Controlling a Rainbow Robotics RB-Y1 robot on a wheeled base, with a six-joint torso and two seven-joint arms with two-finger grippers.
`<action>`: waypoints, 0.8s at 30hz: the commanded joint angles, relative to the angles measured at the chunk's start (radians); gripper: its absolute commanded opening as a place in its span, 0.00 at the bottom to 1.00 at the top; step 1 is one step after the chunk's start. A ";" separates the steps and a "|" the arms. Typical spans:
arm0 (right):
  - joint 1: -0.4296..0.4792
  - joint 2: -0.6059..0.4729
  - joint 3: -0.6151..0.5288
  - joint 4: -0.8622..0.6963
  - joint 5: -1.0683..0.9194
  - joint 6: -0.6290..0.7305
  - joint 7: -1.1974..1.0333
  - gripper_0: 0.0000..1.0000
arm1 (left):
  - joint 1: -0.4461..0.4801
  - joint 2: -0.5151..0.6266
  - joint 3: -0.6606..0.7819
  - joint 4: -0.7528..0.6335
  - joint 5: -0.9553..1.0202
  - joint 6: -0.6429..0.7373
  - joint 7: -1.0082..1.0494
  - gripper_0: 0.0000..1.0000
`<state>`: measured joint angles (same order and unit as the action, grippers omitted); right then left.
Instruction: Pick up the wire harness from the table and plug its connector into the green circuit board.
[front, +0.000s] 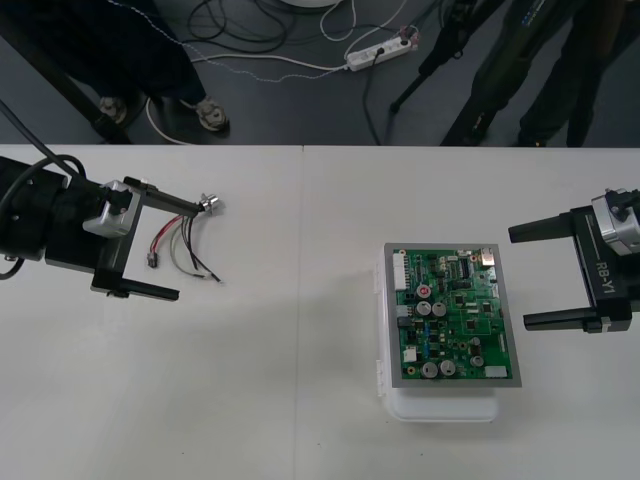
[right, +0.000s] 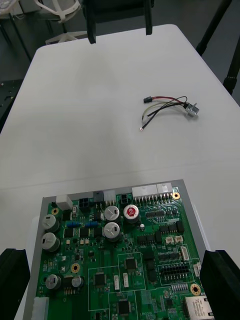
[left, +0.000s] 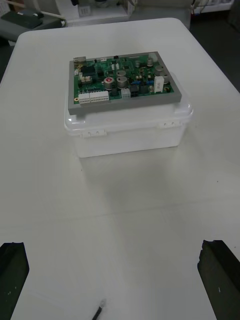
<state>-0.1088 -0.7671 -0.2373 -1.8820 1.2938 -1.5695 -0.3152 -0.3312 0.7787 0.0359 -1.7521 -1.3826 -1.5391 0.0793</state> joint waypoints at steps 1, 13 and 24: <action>0.006 0.061 0.007 -0.014 -0.044 -0.001 -0.030 1.00 | -0.078 0.068 -0.014 -0.004 -0.046 -0.032 -0.136 1.00; -0.028 0.121 0.007 0.043 -0.105 -0.001 -0.005 1.00 | -0.200 0.154 -0.111 -0.004 -0.151 -0.032 -0.311 1.00; -0.060 0.130 0.007 0.083 -0.149 -0.001 0.117 1.00 | -0.318 0.189 -0.223 -0.004 -0.230 -0.032 -0.389 1.00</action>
<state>-0.1358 -0.6496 -0.2372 -1.7970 1.1692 -1.5694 -0.2046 -0.5728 0.9183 -0.1472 -1.7518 -1.5886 -1.5395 -0.2743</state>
